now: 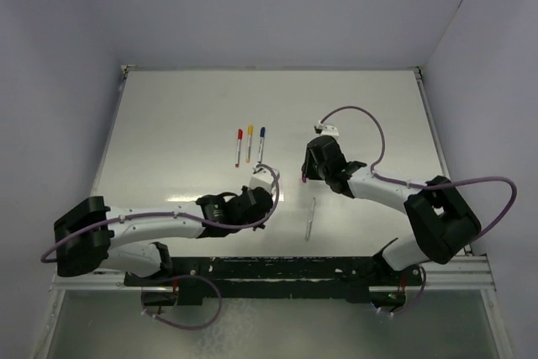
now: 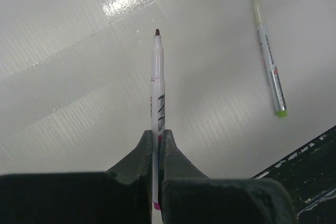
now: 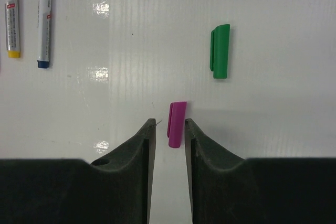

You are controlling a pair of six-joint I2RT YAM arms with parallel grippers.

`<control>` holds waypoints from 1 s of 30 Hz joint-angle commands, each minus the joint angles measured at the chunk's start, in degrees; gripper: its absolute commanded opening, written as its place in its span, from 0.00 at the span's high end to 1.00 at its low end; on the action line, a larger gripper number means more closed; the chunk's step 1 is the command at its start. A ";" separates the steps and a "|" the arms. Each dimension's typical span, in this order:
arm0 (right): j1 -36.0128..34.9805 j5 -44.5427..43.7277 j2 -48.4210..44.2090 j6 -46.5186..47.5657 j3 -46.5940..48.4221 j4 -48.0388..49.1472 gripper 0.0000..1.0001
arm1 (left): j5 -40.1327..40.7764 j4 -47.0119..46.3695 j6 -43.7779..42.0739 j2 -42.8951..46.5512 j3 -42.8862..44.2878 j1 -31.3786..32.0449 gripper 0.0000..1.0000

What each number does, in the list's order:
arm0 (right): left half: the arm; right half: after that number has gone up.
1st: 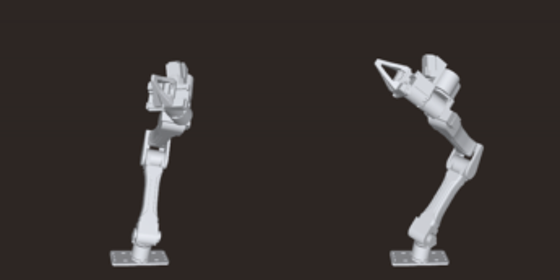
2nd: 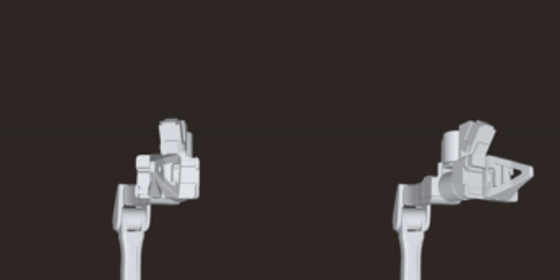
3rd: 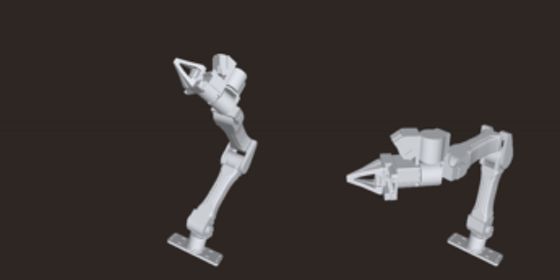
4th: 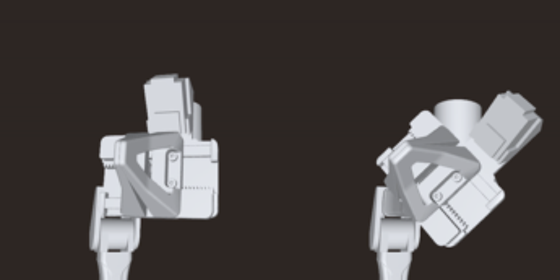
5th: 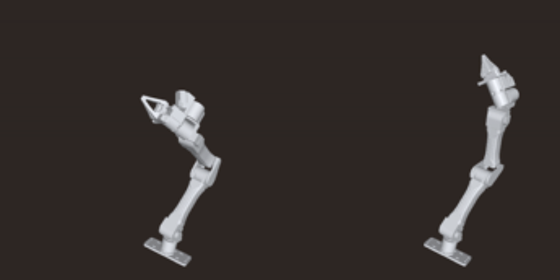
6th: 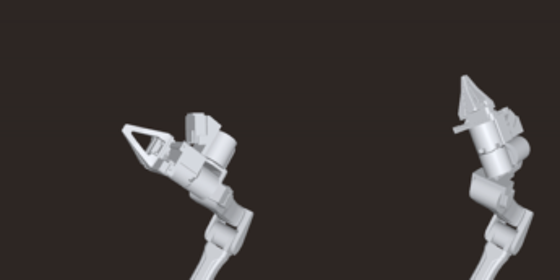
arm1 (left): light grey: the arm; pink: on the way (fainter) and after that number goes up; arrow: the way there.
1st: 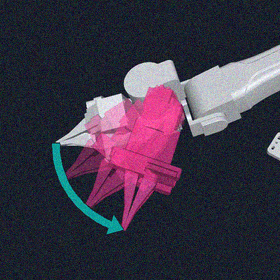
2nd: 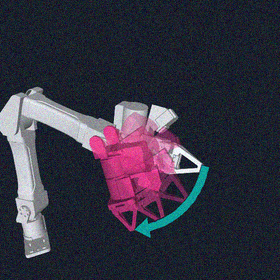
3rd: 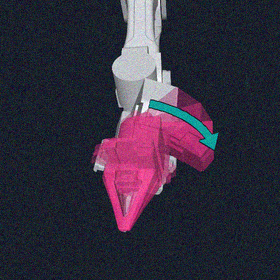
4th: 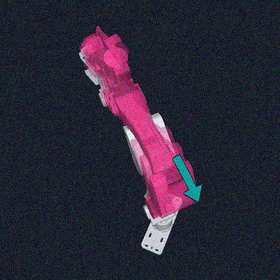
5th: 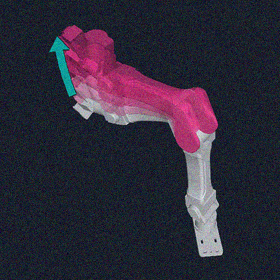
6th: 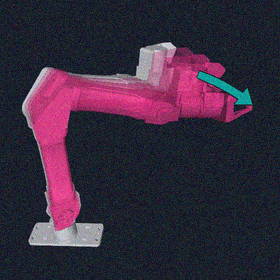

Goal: Insert the pens into the pen caps

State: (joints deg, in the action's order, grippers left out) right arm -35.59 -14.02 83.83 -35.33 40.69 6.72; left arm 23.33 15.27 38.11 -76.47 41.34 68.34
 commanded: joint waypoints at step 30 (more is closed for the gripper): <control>-4.83 -8.07 14.17 -2.67 9.00 -10.05 0.70 | -0.16 -10.12 -3.31 10.20 -7.14 0.22 1.00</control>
State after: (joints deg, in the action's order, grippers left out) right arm -39.00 -18.68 96.38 -36.42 48.58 3.11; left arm 22.96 7.68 34.85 -66.52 34.39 68.34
